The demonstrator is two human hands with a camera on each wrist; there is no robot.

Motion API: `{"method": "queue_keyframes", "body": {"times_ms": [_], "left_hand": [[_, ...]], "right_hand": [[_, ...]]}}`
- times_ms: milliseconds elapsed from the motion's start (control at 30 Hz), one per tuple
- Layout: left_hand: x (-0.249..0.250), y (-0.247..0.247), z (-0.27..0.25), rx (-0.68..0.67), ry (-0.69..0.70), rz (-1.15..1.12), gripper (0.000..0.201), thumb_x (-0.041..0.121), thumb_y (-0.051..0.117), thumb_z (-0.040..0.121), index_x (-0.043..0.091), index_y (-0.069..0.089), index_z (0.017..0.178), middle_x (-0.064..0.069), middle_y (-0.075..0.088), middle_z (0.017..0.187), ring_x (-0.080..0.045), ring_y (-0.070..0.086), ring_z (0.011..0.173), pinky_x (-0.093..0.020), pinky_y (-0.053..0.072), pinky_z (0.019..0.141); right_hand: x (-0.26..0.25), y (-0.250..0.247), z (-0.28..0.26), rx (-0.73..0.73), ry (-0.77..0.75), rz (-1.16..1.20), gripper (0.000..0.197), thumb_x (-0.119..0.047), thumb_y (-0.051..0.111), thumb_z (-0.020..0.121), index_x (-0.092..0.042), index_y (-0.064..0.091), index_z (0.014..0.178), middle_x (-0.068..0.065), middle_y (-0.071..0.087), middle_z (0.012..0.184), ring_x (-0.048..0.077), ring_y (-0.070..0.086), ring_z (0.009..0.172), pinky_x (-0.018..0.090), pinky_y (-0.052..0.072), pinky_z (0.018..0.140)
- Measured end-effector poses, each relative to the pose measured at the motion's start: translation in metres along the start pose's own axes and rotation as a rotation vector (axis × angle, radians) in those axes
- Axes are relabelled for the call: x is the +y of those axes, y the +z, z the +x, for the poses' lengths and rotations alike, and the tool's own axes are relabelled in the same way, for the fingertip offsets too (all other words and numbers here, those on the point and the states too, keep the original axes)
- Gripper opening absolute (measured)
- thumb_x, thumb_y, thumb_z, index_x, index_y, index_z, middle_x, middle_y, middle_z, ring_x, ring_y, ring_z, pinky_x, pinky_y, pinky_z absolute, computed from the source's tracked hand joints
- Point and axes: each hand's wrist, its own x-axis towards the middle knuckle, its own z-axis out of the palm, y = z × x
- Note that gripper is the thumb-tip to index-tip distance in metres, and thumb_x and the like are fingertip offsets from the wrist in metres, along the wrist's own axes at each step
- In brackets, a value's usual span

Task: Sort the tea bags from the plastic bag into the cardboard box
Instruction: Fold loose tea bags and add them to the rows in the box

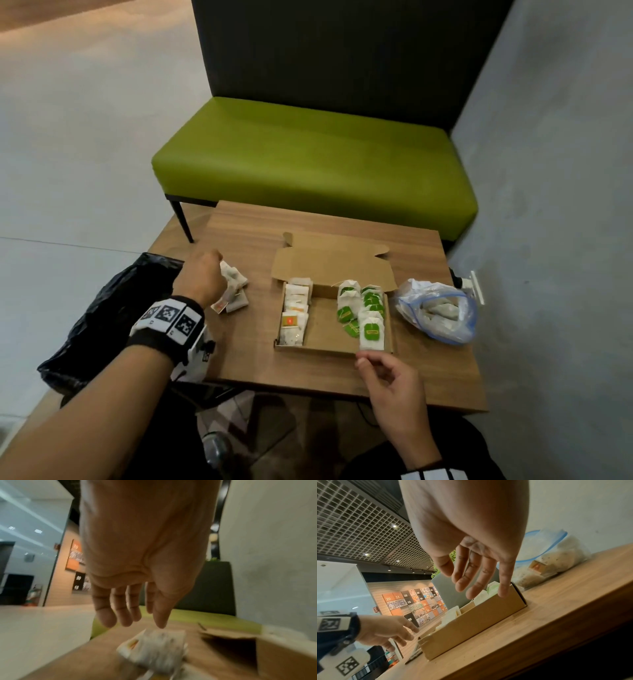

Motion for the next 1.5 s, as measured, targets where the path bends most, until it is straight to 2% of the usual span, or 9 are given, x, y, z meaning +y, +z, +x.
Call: {"method": "queue_keyframes", "body": {"times_ms": [167, 467, 700, 867, 967, 1133, 1300, 1400, 1500], "left_hand": [[-0.015, 0.018, 0.01, -0.075, 0.152, 0.172, 0.052, 0.019, 0.062, 0.089, 0.023, 0.048, 0.14, -0.014, 0.05, 0.131, -0.033, 0.048, 0.123, -0.039, 0.043, 0.103], [-0.023, 0.018, -0.002, 0.053, 0.287, 0.232, 0.022, 0.029, 0.063, 0.092, 0.025, 0.066, 0.113, -0.003, 0.059, 0.12, -0.027, 0.052, 0.117, -0.038, 0.045, 0.091], [-0.014, -0.008, -0.036, 0.205, 0.504, -0.138, 0.011, 0.009, 0.069, 0.088, 0.015, 0.067, 0.096, 0.0, 0.07, 0.091, -0.019, 0.066, 0.085, -0.021, 0.043, 0.066], [0.017, -0.02, -0.098, 0.245, 0.803, -0.466, 0.02, 0.005, 0.074, 0.081, 0.021, 0.066, 0.091, 0.009, 0.071, 0.102, 0.008, 0.06, 0.1, -0.008, 0.045, 0.085], [0.037, -0.019, -0.137, 0.223, 0.91, -0.636, 0.007, 0.015, 0.068, 0.083, 0.014, 0.07, 0.09, 0.008, 0.07, 0.11, 0.002, 0.063, 0.108, -0.015, 0.047, 0.094], [0.051, -0.013, -0.167, 0.199, 0.882, -0.88, 0.017, -0.006, 0.068, 0.077, 0.009, 0.071, 0.083, 0.008, 0.072, 0.108, -0.008, 0.068, 0.107, -0.02, 0.05, 0.093], [0.055, -0.006, -0.185, -0.048, 0.764, -1.098, 0.037, -0.017, 0.053, 0.073, 0.008, 0.071, 0.092, 0.003, 0.07, 0.117, -0.017, 0.064, 0.117, -0.031, 0.051, 0.099], [0.06, -0.008, -0.192, -0.235, 0.61, -1.273, 0.039, 0.002, 0.062, 0.083, 0.013, 0.064, 0.12, -0.001, 0.061, 0.133, -0.021, 0.06, 0.12, -0.033, 0.051, 0.099], [0.067, -0.009, -0.198, -0.25, 0.431, -1.201, 0.034, 0.028, 0.073, 0.087, 0.021, 0.064, 0.119, 0.002, 0.069, 0.115, -0.02, 0.067, 0.105, -0.031, 0.056, 0.087]], "right_hand": [[-0.008, 0.004, -0.004, -0.031, 0.031, -0.051, 0.018, -0.015, 0.072, 0.088, -0.032, 0.074, 0.083, -0.016, 0.075, 0.082, 0.0, 0.068, 0.083, 0.019, 0.053, 0.075], [-0.019, 0.006, -0.009, -0.037, 0.019, -0.081, 0.015, -0.013, 0.071, 0.089, -0.027, 0.075, 0.089, -0.012, 0.073, 0.085, -0.007, 0.064, 0.086, 0.007, 0.049, 0.07], [-0.026, 0.017, -0.005, -0.079, 0.013, -0.099, 0.009, -0.02, 0.07, 0.09, -0.024, 0.076, 0.094, -0.011, 0.074, 0.089, 0.002, 0.066, 0.09, 0.016, 0.05, 0.077], [-0.052, 0.029, -0.007, -0.122, -0.033, 0.159, 0.015, -0.032, 0.065, 0.089, -0.025, 0.072, 0.1, -0.002, 0.076, 0.088, 0.014, 0.072, 0.08, 0.027, 0.057, 0.074], [-0.067, 0.03, -0.009, -0.176, -0.024, 0.323, 0.039, -0.041, 0.06, 0.084, -0.019, 0.065, 0.116, 0.005, 0.076, 0.091, 0.023, 0.073, 0.076, 0.029, 0.058, 0.072], [-0.076, 0.028, -0.016, -0.307, 0.001, 0.444, 0.028, -0.032, 0.071, 0.086, -0.016, 0.072, 0.11, 0.011, 0.074, 0.093, 0.025, 0.067, 0.069, 0.035, 0.058, 0.069], [-0.075, 0.027, -0.026, -0.319, -0.021, 0.506, 0.014, -0.023, 0.074, 0.086, -0.011, 0.076, 0.094, 0.013, 0.073, 0.085, 0.021, 0.061, 0.065, 0.032, 0.053, 0.063], [-0.075, 0.025, -0.031, -0.246, -0.011, 0.528, 0.016, -0.022, 0.076, 0.085, -0.009, 0.076, 0.094, 0.018, 0.073, 0.086, 0.025, 0.061, 0.064, 0.035, 0.054, 0.066], [-0.076, 0.021, -0.038, -0.213, -0.039, 0.45, 0.021, -0.024, 0.075, 0.079, -0.012, 0.076, 0.097, 0.012, 0.075, 0.088, 0.023, 0.067, 0.069, 0.033, 0.056, 0.066]]}}
